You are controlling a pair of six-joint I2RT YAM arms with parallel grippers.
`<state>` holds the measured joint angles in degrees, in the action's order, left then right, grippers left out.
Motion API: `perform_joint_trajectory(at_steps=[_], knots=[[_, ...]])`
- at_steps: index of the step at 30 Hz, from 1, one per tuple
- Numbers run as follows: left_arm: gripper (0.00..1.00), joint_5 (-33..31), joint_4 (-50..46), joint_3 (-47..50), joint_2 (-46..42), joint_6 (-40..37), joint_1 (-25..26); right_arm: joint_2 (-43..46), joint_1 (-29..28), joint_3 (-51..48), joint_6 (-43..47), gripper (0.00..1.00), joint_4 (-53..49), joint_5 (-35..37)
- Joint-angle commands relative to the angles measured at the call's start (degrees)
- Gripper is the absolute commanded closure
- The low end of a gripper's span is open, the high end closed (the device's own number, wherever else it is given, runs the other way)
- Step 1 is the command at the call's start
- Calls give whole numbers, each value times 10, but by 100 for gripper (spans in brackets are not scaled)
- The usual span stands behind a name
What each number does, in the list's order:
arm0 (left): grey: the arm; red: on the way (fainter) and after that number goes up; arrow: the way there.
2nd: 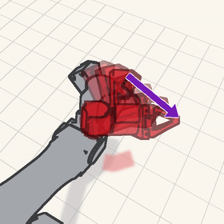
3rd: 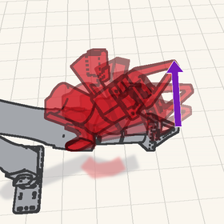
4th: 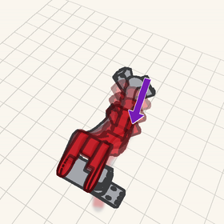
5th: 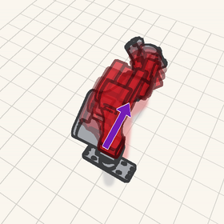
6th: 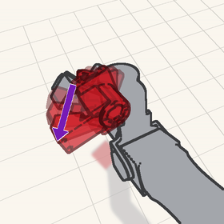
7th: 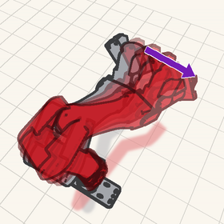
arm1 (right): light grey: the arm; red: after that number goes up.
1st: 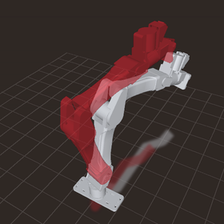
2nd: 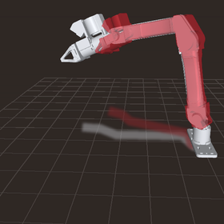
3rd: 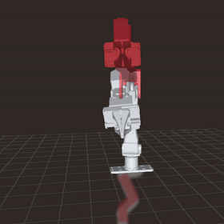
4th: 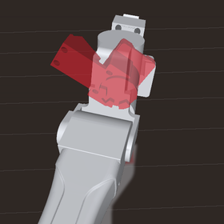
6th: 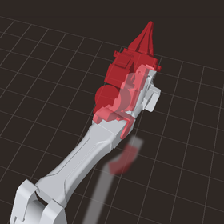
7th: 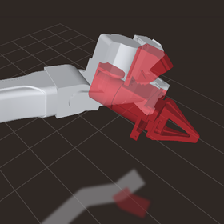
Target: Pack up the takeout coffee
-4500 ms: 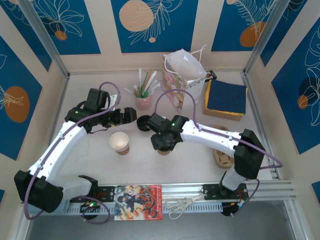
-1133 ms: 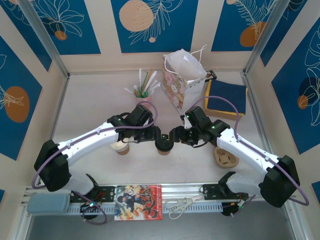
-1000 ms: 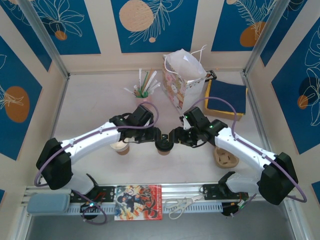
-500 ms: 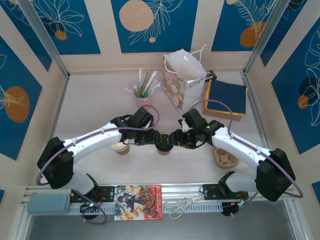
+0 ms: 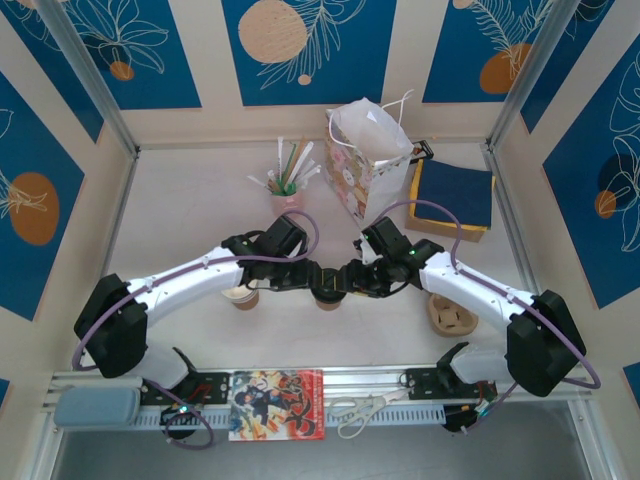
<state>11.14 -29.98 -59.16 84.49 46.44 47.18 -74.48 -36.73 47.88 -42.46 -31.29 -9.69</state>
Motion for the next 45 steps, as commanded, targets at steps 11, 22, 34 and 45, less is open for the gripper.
perform_joint_trajectory(at_steps=[11, 22, 34, 45], knots=[[53, -37, -70, 23, 29, -13, 6, -12, -2, -16, 9, 51, -15, 4], [55, -60, -98, 28, 44, -14, 6, -12, -2, -16, 11, 51, -17, 6], [52, -24, -66, -9, 5, -11, 6, 0, -2, 10, 20, 48, -30, -4], [52, -17, -60, -14, 23, -15, 7, 9, -6, -1, 25, 36, -12, -45]])
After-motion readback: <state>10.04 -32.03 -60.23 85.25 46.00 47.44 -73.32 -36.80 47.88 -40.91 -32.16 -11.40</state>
